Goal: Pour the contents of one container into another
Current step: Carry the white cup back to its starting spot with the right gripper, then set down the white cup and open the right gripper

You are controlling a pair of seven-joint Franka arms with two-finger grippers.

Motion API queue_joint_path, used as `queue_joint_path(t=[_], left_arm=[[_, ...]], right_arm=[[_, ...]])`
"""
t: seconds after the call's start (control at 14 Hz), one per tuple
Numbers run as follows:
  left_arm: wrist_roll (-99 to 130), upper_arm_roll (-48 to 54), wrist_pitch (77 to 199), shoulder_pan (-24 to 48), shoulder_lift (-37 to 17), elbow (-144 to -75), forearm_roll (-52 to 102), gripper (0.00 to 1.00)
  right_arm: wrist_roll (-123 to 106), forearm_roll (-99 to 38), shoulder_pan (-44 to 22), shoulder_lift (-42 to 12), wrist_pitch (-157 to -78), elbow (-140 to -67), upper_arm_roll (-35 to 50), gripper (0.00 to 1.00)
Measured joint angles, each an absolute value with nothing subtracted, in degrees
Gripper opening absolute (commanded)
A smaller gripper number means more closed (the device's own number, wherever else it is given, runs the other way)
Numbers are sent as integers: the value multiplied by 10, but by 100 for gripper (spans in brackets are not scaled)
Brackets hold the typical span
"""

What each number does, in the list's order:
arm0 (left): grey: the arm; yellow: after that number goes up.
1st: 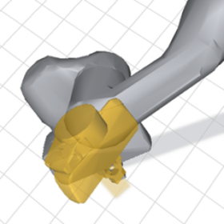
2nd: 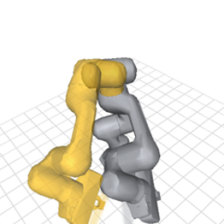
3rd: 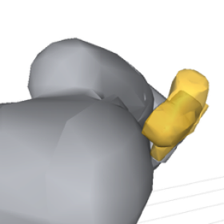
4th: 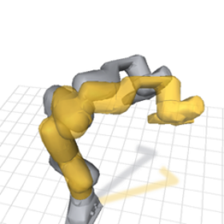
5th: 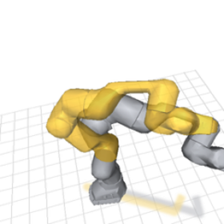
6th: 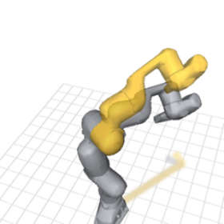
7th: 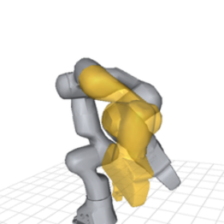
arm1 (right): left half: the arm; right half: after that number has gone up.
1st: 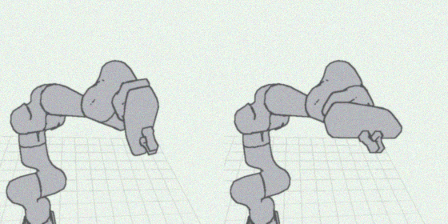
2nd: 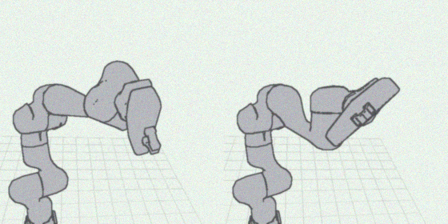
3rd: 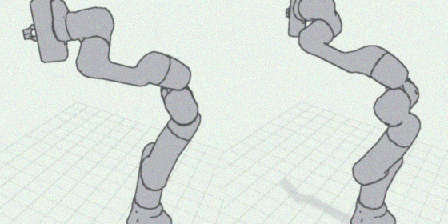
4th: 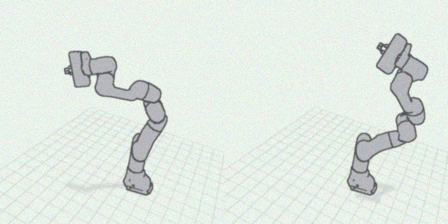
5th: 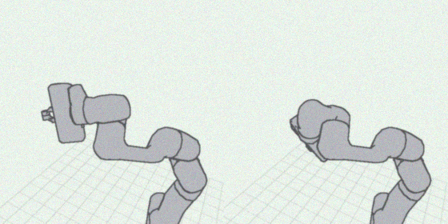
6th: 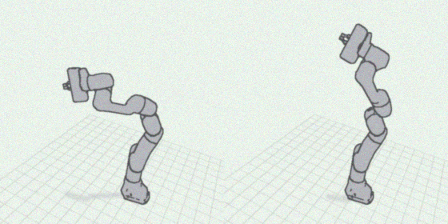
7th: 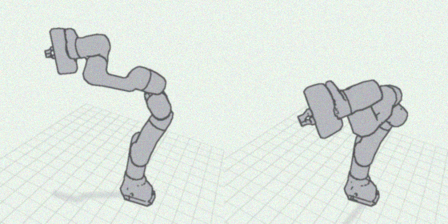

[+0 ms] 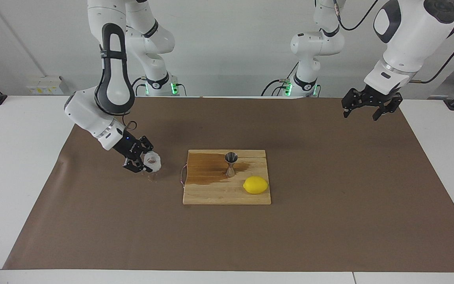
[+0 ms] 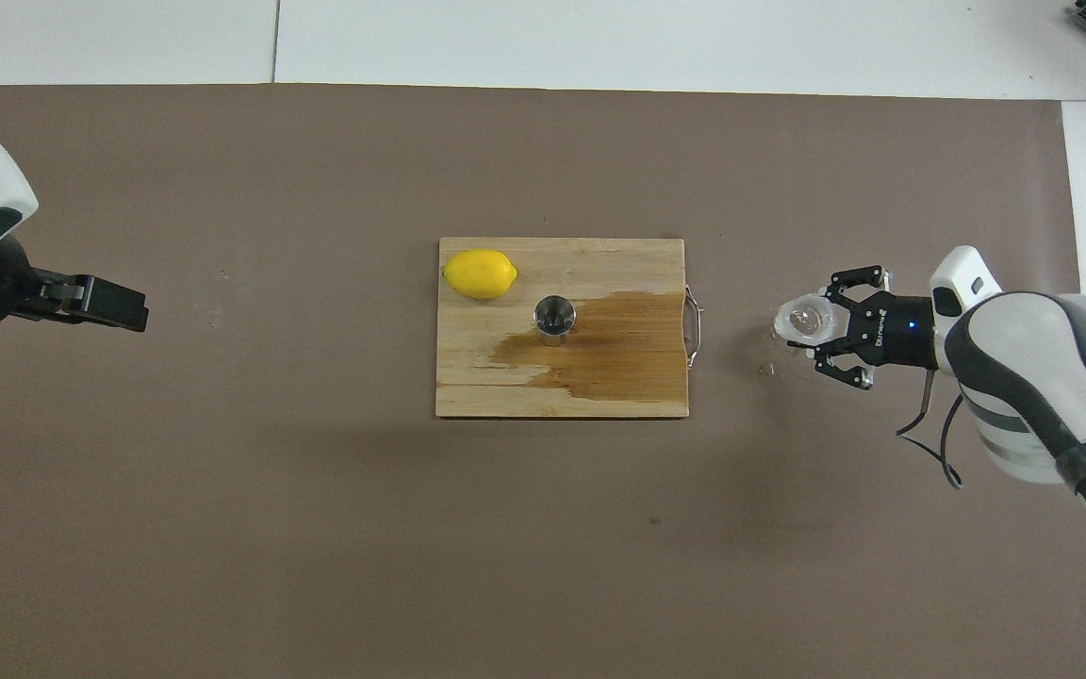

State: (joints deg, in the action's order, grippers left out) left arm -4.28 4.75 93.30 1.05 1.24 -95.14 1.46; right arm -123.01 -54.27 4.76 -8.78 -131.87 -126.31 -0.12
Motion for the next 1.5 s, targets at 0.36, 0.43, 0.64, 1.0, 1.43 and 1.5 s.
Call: queue_joint_path(t=[0.36,0.43,0.64,1.0,1.43,1.5], left_arm=[[-43,48,933,10,12,-951,15,100],[-43,48,933,10,12,-951,15,100],[-43,48,933,10,12,-951,15,100],[-43,48,933,10,12,-951,15,100],[-43,48,933,10,12,-951,15,100],[-43,48,933,10,12,-951,15,100]], right_arm=[[-1356,-631,69,-126,-1314,-1294,-1,35],[-1379,-645,71,-142,-1314,-1294,-1,38],[-1400,-659,80,-148,-1297,-1290,-1,100],[-1399,-657,78,-146,-1304,-1283,0,100],[-1181,-518,70,-72,-1299,-1274,1,100],[-1133,-494,69,-59,-1290,-1274,2,100]])
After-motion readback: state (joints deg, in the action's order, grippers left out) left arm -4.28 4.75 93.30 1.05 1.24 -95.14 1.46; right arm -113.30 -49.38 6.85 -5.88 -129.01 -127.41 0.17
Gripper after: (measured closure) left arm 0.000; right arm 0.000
